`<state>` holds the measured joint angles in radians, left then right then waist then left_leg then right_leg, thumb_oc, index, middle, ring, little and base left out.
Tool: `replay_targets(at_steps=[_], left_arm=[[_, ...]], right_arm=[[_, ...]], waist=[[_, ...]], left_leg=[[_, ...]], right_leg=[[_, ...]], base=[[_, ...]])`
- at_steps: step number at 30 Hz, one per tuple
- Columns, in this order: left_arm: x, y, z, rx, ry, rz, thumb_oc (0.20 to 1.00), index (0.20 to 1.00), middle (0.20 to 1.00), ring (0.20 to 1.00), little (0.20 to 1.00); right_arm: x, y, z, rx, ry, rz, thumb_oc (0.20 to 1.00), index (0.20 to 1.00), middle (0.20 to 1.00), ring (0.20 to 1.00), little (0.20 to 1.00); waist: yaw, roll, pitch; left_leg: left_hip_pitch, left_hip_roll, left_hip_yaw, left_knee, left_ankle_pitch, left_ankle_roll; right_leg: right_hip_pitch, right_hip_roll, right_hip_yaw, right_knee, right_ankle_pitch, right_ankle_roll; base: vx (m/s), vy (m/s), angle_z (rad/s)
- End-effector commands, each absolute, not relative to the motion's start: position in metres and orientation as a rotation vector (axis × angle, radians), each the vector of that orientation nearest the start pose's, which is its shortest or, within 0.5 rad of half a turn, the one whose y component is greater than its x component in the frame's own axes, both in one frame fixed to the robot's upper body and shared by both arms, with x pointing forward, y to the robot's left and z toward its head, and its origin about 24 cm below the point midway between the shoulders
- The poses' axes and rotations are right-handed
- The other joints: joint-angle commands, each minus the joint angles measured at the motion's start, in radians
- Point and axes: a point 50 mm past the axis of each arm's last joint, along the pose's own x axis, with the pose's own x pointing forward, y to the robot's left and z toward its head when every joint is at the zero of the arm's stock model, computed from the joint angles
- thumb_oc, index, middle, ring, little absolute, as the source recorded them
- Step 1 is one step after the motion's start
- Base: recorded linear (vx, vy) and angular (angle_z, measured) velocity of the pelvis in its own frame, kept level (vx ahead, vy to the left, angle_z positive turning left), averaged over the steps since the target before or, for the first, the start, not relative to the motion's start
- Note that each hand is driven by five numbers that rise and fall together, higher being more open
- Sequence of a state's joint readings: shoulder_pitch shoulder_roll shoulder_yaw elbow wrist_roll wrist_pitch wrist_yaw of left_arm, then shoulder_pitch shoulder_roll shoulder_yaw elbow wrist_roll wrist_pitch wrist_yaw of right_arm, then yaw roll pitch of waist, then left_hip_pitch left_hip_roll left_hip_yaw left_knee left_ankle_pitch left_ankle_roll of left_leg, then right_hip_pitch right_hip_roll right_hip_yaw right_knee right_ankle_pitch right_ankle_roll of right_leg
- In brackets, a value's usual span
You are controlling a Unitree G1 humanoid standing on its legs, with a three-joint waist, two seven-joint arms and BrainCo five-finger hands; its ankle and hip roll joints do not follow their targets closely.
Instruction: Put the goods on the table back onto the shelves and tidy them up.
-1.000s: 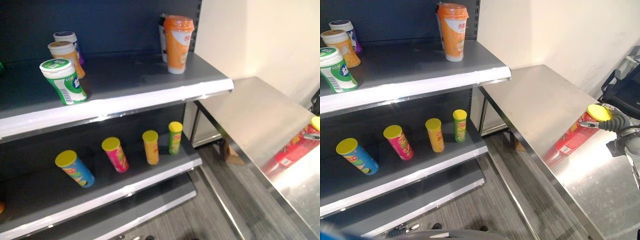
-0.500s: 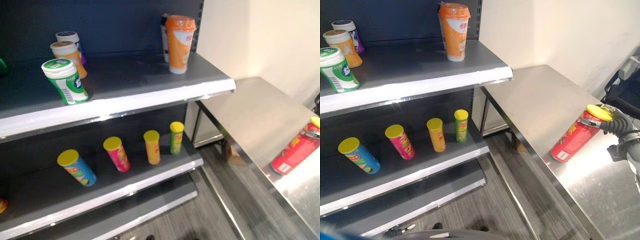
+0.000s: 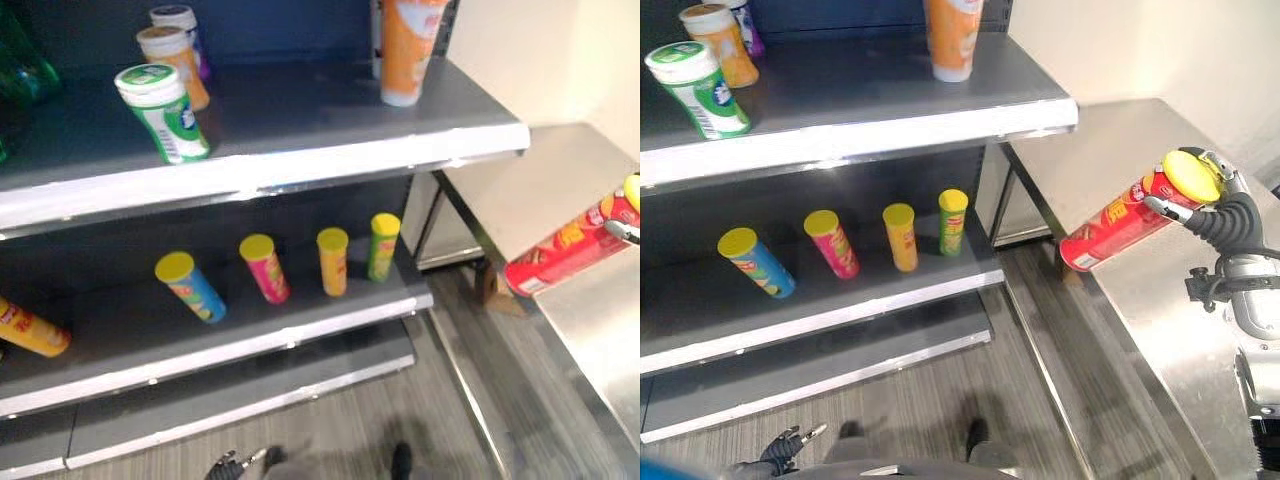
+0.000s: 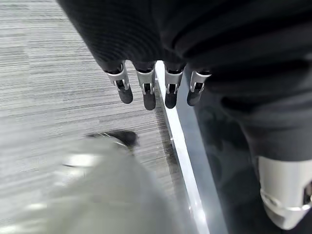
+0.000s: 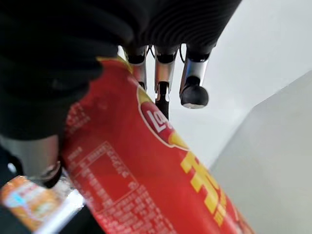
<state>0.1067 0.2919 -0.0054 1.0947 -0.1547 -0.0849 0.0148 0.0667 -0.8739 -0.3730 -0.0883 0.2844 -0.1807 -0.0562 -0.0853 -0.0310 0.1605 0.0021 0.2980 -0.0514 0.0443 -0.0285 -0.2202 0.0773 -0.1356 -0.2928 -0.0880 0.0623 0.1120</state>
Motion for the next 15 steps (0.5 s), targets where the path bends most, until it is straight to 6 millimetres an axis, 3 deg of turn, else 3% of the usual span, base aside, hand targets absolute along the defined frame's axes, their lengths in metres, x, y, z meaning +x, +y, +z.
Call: replay_targets(at_steps=[1,2,3,6,7,11,12,14,15], left_arm=[[0.096,0.285,-0.136,0.24,1.022,0.256,1.0,1.0,1.0,1.0,1.0],[0.096,0.285,-0.136,0.241,1.022,0.255,1.0,1.0,1.0,1.0,1.0],[0.103,0.288,-0.132,0.278,1.0,0.221,1.0,1.0,1.0,1.0,1.0],[0.109,0.302,-0.123,0.308,0.963,0.247,1.0,1.0,1.0,1.0,1.0],[0.109,0.305,-0.121,0.305,0.957,0.262,1.0,1.0,1.0,1.0,1.0],[0.114,0.313,-0.115,0.323,0.936,0.265,1.0,1.0,1.0,1.0,1.0],[0.114,0.313,-0.115,0.323,0.935,0.265,1.0,1.0,1.0,1.0,1.0],[0.107,0.315,-0.117,0.325,0.963,0.263,1.0,1.0,1.0,1.0,1.0],[0.1,0.315,-0.12,0.313,0.994,0.271,1.0,1.0,1.0,1.0,1.0]], right_arm=[[0.218,-0.331,0.243,-0.63,-0.623,-0.315,0.2,0.2,0.2,0.2,0.2],[0.218,-0.331,0.243,-0.629,-0.622,-0.315,0.2,0.2,0.2,0.2,0.2],[0.223,-0.326,0.24,-0.615,-0.622,-0.297,0.2,0.2,0.2,0.2,0.2],[0.232,-0.312,0.238,-0.609,-0.643,-0.249,0.2,0.2,0.2,0.2,0.2],[0.235,-0.308,0.237,-0.61,-0.643,-0.238,0.2,0.2,0.2,0.2,0.2],[0.233,-0.302,0.238,-0.607,-0.662,-0.199,0.2,0.2,0.2,0.2,0.2],[0.233,-0.302,0.238,-0.606,-0.662,-0.199,0.2,0.2,0.2,0.2,0.2],[0.232,-0.293,0.241,-0.601,-0.683,-0.145,0.2,0.2,0.2,0.2,0.2],[0.232,-0.287,0.241,-0.597,-0.685,-0.089,0.2,0.2,0.2,0.2,0.2]], waist=[[0.004,-0.002,-0.048],[0.008,-0.005,-0.049],[0.003,-0.005,-0.048],[0.021,-0.019,-0.024],[0.025,-0.015,-0.011],[0.025,0.002,0.021],[0.025,0.001,0.02],[0.039,0.004,0.019],[0.05,-0.001,0.011]], left_leg=[[0.047,-0.039,0.027,-0.034,-0.046,0.042],[0.049,-0.043,0.031,-0.035,-0.046,0.044],[0.068,-0.088,0.058,-0.077,-0.076,0.074],[0.085,-0.16,0.128,-0.127,-0.071,0.11],[0.081,-0.167,0.143,-0.132,-0.066,0.117],[0.036,-0.196,0.143,-0.127,-0.039,0.148],[0.034,-0.197,0.143,-0.128,-0.036,0.149],[0.004,-0.214,0.139,-0.123,-0.021,0.164],[-0.009,-0.235,0.139,-0.122,-0.013,0.17]], right_leg=[[-0.079,-0.118,0.157,0.07,-0.079,0.075],[-0.08,-0.121,0.161,0.068,-0.077,0.077],[-0.114,-0.163,0.173,0.063,-0.009,0.1],[-0.2,-0.221,0.19,0.058,0.151,0.135],[-0.221,-0.224,0.169,0.065,0.164,0.133],[-0.223,-0.113,0.233,0.166,0.019,0.093],[-0.227,-0.114,0.233,0.168,0.02,0.093],[-0.194,-0.043,0.21,0.227,-0.095,0.059],[-0.163,0.02,0.203,0.263,-0.161,0.035]], base=[[0.0,0.493,0.43],[-0.07,0.514,0.26],[-0.11,0.529,0.26],[-0.2,0.507,-0.06],[-0.25,0.393,-0.59],[-0.2,0.268,-0.19],[-0.15,0.165,0.19],[-0.16,0.152,0.19],[-0.14,0.127,0.06]])
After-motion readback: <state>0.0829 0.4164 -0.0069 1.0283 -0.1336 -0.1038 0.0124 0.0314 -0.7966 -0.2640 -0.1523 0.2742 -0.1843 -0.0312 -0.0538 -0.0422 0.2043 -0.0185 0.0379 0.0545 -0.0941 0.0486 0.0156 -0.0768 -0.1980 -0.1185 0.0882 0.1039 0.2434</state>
